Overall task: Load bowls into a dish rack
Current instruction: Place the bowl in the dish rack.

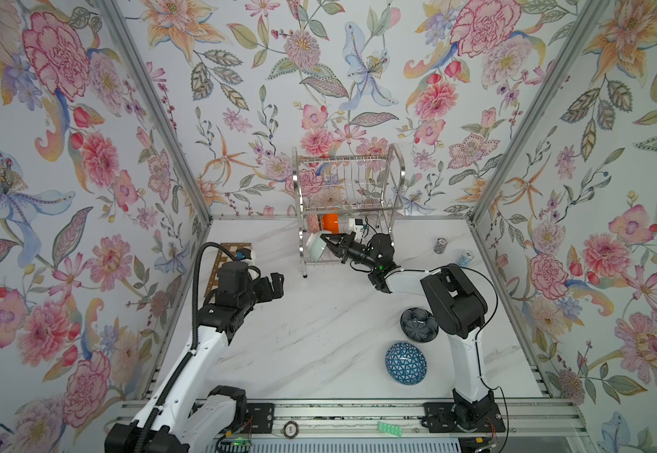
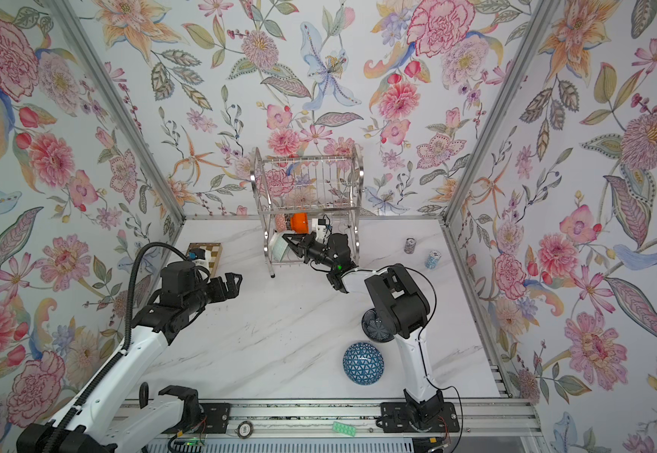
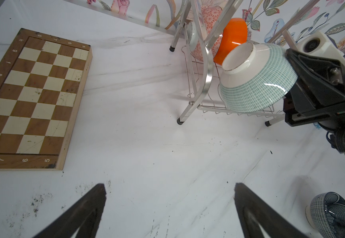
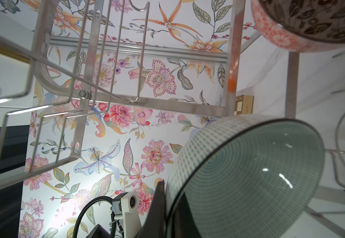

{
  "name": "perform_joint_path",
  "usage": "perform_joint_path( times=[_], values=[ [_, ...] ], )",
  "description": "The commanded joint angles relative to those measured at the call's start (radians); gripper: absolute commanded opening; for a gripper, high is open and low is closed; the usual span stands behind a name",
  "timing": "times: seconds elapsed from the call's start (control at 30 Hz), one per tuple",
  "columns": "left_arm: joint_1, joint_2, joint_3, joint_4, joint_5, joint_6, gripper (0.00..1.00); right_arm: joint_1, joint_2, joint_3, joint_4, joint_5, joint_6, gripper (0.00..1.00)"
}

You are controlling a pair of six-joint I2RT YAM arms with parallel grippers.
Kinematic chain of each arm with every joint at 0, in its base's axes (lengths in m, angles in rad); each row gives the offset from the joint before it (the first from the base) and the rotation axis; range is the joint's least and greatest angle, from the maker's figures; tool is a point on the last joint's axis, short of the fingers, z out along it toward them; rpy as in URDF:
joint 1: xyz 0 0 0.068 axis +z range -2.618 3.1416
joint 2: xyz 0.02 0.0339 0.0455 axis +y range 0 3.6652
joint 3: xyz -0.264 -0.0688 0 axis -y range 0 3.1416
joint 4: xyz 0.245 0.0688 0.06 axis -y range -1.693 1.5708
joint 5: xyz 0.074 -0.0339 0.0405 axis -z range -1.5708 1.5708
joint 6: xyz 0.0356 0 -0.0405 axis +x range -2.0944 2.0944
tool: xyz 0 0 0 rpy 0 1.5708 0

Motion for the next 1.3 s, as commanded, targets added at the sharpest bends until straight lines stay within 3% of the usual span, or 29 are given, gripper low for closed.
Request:
perform_joint_path(
  times=[0.0, 0.37, 1.27],
  values=[
    [-0.01, -0.006, -0.011, -0.002, 0.004, 0.008, 0.99, -0.019, 0.022, 0.082, 0.045, -0.051, 0.006, 0.0],
    [-0.016, -0.004, -0.011, -0.006, -0.001, 0.01, 0.99, -0.079, 0.115, 0.222, -0.05, -0.155, -0.011, 0.0],
    [-0.016, 0.006, -0.008, -0.008, -0.003, 0.009, 0.99, -0.072, 0.274, 0.443, -0.294, -0.301, -0.104, 0.0]
  ],
)
